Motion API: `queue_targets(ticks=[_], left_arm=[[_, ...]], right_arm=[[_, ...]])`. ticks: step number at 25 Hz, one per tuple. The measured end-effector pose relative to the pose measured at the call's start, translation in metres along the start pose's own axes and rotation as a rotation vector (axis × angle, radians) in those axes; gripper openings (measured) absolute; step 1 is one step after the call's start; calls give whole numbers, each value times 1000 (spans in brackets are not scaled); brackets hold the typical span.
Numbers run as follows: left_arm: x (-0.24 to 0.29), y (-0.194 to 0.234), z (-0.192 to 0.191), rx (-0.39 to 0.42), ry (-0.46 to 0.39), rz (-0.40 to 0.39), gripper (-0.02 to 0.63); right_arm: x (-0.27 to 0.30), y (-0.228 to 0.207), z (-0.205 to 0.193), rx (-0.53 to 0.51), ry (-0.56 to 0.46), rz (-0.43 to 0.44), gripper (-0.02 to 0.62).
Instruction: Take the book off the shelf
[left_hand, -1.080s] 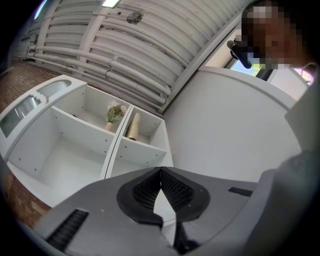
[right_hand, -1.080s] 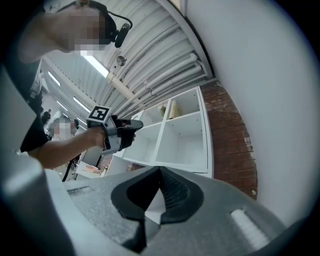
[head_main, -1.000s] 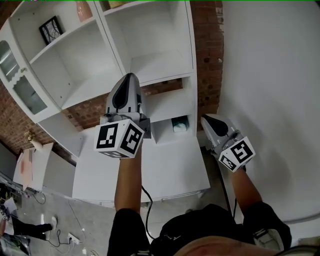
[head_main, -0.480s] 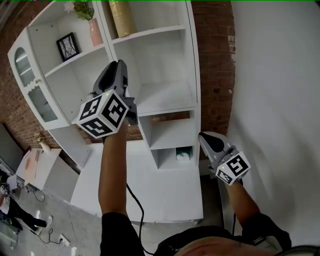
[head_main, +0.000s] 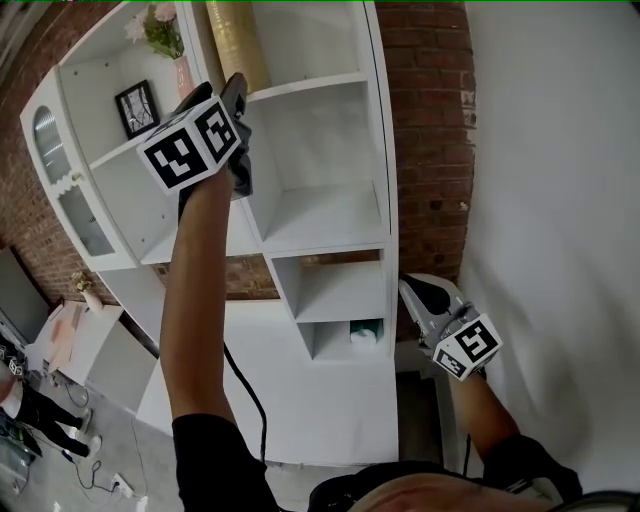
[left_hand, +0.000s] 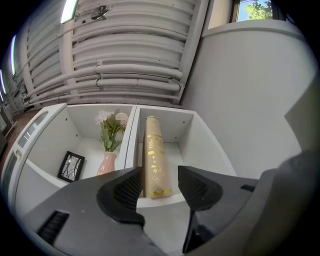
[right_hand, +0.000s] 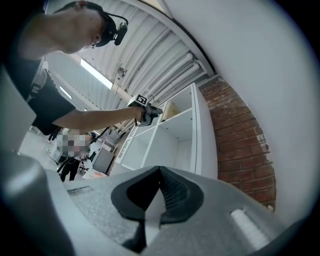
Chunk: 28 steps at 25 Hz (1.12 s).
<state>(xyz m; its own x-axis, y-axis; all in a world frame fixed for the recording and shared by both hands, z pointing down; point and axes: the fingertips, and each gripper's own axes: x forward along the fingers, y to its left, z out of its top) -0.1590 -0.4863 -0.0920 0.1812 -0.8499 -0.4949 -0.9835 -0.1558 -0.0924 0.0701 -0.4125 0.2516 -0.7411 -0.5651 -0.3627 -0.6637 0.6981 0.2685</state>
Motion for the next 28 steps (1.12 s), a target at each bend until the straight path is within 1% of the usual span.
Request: queue_targets(ticks=[5,10,16,21,25,26,27,28], left_arm=[[26,0,-8,13,62,1,238],[43,-2,-15,4,115,1,255],[61,3,-24,-4,176,16,255],[71,1,-24,12,219,48,255],[75,4,-29,49,267,84,255],[75,5,-30,57,274,93,245],[76,6,-30,61,280,101,220],[77,7,-31,64,284,106,215]], right_arm=[[-4,-14,-8,2,-3,-32,2],[-6,-23,-10,12,-18,-53,2],[-12,-31,-19,40,-23,-65,2],[-23,-43,-27,50,-18,-93,2],[-32,-48,-27,65,-17,-119,2],[-34,-49,-27,64,-17,-124,2],[-35,-50,-26,59,-18,-129,2],[-37,-52,-26,56,-19,-132,2]])
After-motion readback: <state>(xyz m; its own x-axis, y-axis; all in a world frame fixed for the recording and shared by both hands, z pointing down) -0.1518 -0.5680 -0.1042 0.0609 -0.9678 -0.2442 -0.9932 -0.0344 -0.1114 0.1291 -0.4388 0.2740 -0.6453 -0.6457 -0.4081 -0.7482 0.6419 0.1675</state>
